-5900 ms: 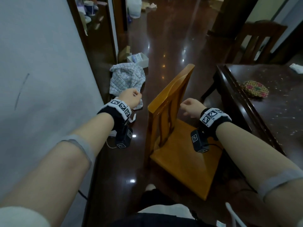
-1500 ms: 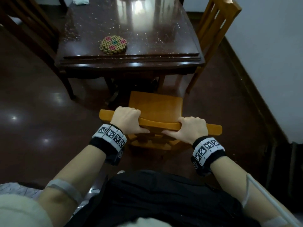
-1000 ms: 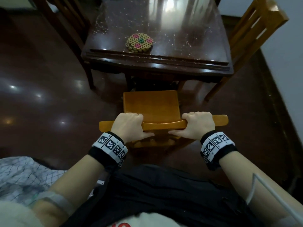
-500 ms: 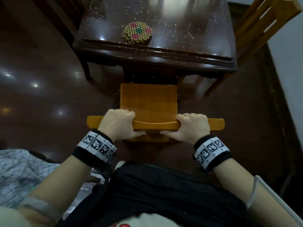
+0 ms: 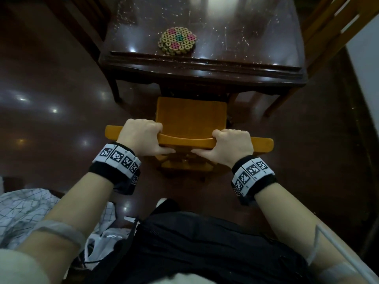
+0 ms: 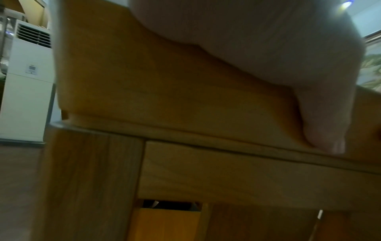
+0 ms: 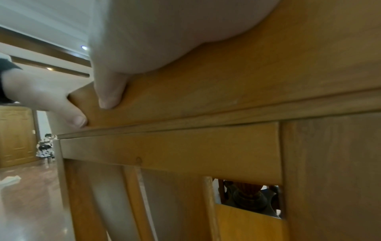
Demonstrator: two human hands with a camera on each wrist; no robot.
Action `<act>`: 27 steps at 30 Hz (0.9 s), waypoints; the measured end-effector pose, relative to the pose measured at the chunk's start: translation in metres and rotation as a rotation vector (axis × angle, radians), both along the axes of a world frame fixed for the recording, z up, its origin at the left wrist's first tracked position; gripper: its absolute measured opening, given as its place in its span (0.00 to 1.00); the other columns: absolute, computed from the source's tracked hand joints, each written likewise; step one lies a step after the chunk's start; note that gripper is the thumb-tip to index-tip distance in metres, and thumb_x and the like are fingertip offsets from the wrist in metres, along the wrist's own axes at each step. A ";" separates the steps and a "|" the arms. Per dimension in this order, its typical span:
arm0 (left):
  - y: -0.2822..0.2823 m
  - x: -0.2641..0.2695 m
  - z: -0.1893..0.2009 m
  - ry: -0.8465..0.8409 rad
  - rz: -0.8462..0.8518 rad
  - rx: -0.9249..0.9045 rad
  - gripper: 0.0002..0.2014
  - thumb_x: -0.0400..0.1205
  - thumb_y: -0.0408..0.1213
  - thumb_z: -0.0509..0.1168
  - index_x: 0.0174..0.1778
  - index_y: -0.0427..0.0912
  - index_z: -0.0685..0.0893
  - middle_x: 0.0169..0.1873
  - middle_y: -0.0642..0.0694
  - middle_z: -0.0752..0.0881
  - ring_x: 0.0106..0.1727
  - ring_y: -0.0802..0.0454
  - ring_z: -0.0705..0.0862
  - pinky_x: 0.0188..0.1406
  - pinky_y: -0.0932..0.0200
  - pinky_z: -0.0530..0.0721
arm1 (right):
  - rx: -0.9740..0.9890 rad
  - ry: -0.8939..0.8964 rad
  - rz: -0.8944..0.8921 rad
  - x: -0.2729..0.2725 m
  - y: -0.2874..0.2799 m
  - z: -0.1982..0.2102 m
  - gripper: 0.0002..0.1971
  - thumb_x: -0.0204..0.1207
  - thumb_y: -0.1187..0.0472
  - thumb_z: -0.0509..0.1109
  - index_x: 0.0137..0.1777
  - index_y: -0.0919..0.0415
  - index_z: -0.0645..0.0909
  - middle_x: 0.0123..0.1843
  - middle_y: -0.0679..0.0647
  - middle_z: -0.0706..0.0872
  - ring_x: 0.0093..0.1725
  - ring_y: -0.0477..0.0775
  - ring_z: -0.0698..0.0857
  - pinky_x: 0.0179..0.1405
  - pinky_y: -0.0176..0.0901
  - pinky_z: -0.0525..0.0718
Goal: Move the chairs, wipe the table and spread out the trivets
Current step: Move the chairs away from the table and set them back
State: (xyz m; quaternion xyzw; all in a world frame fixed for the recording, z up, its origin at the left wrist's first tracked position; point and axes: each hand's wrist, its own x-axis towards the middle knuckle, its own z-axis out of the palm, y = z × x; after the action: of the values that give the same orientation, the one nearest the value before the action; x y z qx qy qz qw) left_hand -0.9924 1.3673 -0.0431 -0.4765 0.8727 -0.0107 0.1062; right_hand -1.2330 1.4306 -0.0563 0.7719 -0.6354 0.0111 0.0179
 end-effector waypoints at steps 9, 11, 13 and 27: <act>-0.033 0.013 -0.001 0.008 -0.051 0.017 0.33 0.67 0.79 0.54 0.39 0.51 0.80 0.32 0.56 0.81 0.32 0.56 0.80 0.31 0.60 0.70 | 0.102 0.069 -0.045 0.014 -0.024 0.006 0.37 0.65 0.17 0.47 0.36 0.53 0.73 0.28 0.45 0.75 0.27 0.48 0.76 0.29 0.41 0.72; -0.041 0.014 0.000 -0.003 -0.061 0.021 0.32 0.68 0.79 0.55 0.39 0.50 0.80 0.32 0.55 0.81 0.32 0.56 0.80 0.31 0.61 0.70 | 0.114 0.071 -0.057 0.017 -0.031 0.007 0.37 0.65 0.17 0.47 0.36 0.53 0.73 0.27 0.45 0.74 0.27 0.47 0.75 0.29 0.41 0.72; -0.052 0.015 0.001 -0.005 -0.071 0.028 0.32 0.68 0.78 0.55 0.38 0.50 0.79 0.31 0.55 0.80 0.32 0.56 0.79 0.30 0.61 0.72 | 0.128 0.075 -0.071 0.020 -0.039 0.008 0.37 0.65 0.17 0.48 0.36 0.53 0.73 0.27 0.45 0.74 0.27 0.47 0.75 0.30 0.41 0.72; -0.111 -0.001 0.001 -0.020 -0.089 0.064 0.30 0.71 0.76 0.57 0.39 0.48 0.77 0.30 0.52 0.78 0.32 0.55 0.78 0.33 0.59 0.72 | 0.169 0.142 -0.137 0.008 -0.098 0.010 0.41 0.65 0.16 0.48 0.44 0.54 0.80 0.32 0.47 0.79 0.33 0.49 0.79 0.32 0.41 0.71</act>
State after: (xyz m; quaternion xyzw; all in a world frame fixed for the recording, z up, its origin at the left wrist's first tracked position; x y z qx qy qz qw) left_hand -0.9933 1.2560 -0.0417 -0.4335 0.8917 0.0080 0.1296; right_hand -1.2254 1.3330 -0.0467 0.7244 -0.6823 -0.0981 -0.0015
